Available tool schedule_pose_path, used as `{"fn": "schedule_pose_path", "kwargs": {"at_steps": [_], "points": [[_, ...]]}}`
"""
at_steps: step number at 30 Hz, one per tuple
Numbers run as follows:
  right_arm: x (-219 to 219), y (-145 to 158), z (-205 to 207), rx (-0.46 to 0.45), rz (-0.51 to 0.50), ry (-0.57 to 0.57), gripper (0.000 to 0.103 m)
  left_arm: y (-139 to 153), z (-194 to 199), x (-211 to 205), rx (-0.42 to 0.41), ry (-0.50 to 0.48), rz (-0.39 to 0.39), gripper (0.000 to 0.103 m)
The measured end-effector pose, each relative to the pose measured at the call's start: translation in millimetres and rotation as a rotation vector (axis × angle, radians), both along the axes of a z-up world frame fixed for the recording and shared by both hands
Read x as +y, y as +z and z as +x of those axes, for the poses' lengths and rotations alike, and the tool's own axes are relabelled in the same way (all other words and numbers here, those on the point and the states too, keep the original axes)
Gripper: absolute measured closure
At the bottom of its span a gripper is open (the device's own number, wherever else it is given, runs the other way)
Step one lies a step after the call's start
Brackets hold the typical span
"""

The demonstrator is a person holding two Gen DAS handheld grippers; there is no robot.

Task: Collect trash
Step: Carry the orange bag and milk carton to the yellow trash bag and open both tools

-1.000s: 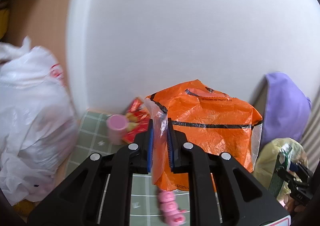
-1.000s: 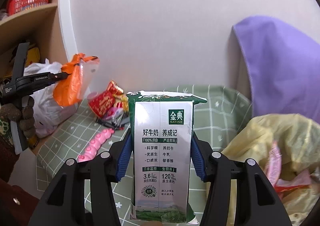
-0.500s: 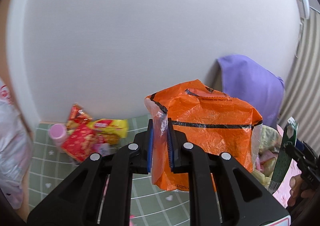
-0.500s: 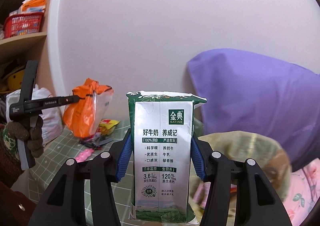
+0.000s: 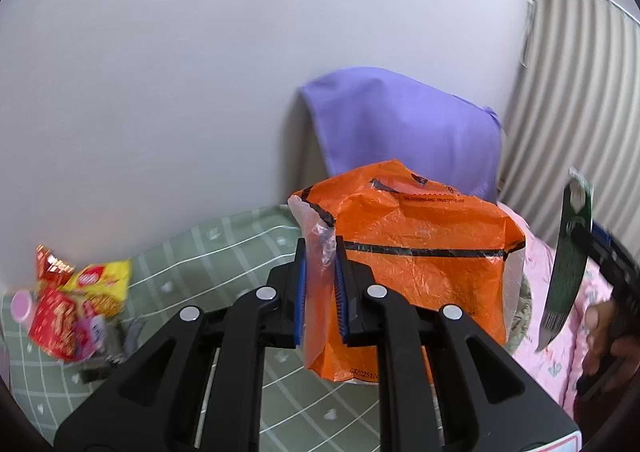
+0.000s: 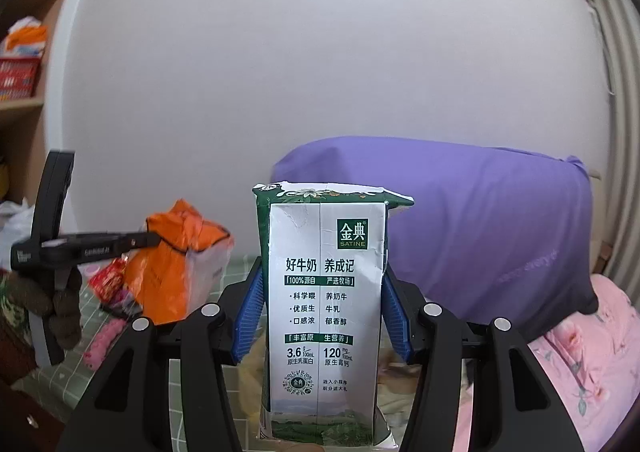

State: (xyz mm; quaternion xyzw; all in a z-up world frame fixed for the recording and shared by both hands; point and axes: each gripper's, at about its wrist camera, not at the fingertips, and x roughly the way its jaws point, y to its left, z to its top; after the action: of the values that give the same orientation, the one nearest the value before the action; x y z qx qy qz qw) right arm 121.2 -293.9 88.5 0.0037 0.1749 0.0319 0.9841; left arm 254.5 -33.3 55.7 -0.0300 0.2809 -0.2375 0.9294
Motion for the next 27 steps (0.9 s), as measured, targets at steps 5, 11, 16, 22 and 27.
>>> {"fn": "schedule_pose_path", "kwargs": {"at_steps": [5, 11, 16, 22, 27], "points": [[-41.8, 14.2, -19.1, -0.05, 0.05, -0.098, 0.053, 6.0, 10.9, -43.3, -0.04, -0.078, 0.051, 0.091], [-63.0, 23.6, -25.7, -0.086, 0.06, -0.145, 0.053, 2.3, 24.5, -108.9, -0.115, -0.149, 0.145, 0.091], [-58.7, 23.5, -12.3, -0.086, 0.046, -0.136, 0.053, -42.9, 30.5, -155.9, -0.005, -0.24, 0.247, 0.091], [-58.0, 16.4, 1.6, -0.063, 0.048, -0.125, 0.053, -55.4, 29.3, -158.2, 0.027, -0.269, 0.251, 0.091], [-59.7, 11.6, 18.0, -0.047, 0.093, -0.099, 0.053, -55.8, 30.5, -153.4, 0.03, -0.263, 0.246, 0.091]]}}
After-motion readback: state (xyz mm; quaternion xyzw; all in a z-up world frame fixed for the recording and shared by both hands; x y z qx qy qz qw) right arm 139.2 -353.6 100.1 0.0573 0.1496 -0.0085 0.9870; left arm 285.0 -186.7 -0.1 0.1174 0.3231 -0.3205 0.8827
